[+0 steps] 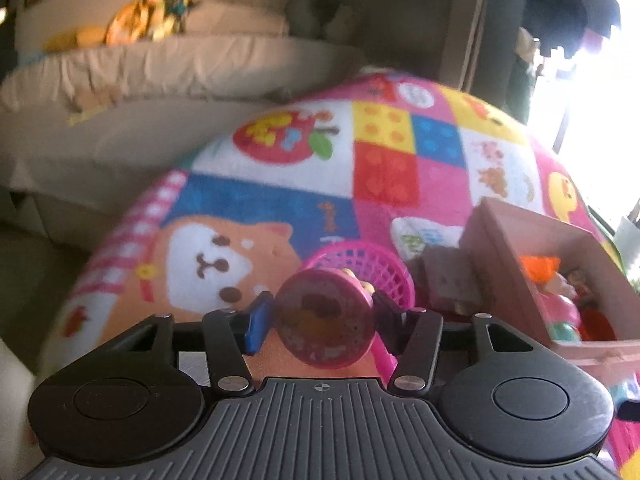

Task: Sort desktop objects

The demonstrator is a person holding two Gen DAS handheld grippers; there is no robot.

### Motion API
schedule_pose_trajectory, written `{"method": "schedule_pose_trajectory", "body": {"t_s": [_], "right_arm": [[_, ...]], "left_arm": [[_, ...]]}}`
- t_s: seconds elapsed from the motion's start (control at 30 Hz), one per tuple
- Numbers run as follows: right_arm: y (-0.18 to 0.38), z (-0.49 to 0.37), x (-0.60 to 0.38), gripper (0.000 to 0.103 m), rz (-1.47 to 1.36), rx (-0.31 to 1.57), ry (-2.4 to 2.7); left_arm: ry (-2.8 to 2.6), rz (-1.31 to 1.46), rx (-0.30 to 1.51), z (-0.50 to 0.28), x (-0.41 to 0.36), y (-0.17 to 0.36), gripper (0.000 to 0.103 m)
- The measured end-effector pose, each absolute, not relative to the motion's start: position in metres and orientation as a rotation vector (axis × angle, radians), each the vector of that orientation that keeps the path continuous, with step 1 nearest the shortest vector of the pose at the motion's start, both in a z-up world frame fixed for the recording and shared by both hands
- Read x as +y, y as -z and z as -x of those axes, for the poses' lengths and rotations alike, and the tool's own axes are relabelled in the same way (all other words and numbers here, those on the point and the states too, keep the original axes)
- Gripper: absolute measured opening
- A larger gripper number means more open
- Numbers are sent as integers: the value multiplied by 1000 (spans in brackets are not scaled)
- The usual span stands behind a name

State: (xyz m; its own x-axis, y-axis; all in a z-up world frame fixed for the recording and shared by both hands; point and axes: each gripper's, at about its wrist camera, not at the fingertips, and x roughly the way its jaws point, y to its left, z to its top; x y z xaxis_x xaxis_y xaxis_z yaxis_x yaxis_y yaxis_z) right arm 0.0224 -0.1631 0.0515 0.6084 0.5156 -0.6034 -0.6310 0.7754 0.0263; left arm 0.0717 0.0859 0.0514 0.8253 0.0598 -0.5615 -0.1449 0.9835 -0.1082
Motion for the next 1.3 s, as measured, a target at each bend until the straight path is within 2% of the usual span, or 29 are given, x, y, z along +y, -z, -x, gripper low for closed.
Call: {"method": "schedule_pose_trajectory", "body": {"t_s": [0.2,0.33,0.43,0.47,0.5,0.6,0.8,0.97,1.17,1.3], "right_arm": [[-54,-20,-188,79,212,612,-649],[-60,-16,-207,80,141,641,-629],[-62,0,-204,91,115,629,-690],[-60,4,-199,91,124,629,-706],[-57,8,-192,91,136,635,-720],[-47,14,-170,91,177,648,-726],[-48,22,-159,91,383,585,-613],[-53,17,-180,91,432,606,-477],[-61,-3,-197,91,173,709,-530],[-50,-19,-178,83,172,726,-532]], "left_arm": [[46,-30,614,-25,26,-73,59],[163,-154,670,2,-7,-60,59],[194,-204,735,9,-8,-45,61],[189,-212,748,10,-5,-42,61],[184,-209,760,11,0,-40,64],[175,-182,769,14,15,-42,81],[196,-119,771,19,26,-42,93],[196,-59,774,13,25,-28,93],[256,3,773,12,26,-23,92],[274,-26,769,16,23,-23,91]]}}
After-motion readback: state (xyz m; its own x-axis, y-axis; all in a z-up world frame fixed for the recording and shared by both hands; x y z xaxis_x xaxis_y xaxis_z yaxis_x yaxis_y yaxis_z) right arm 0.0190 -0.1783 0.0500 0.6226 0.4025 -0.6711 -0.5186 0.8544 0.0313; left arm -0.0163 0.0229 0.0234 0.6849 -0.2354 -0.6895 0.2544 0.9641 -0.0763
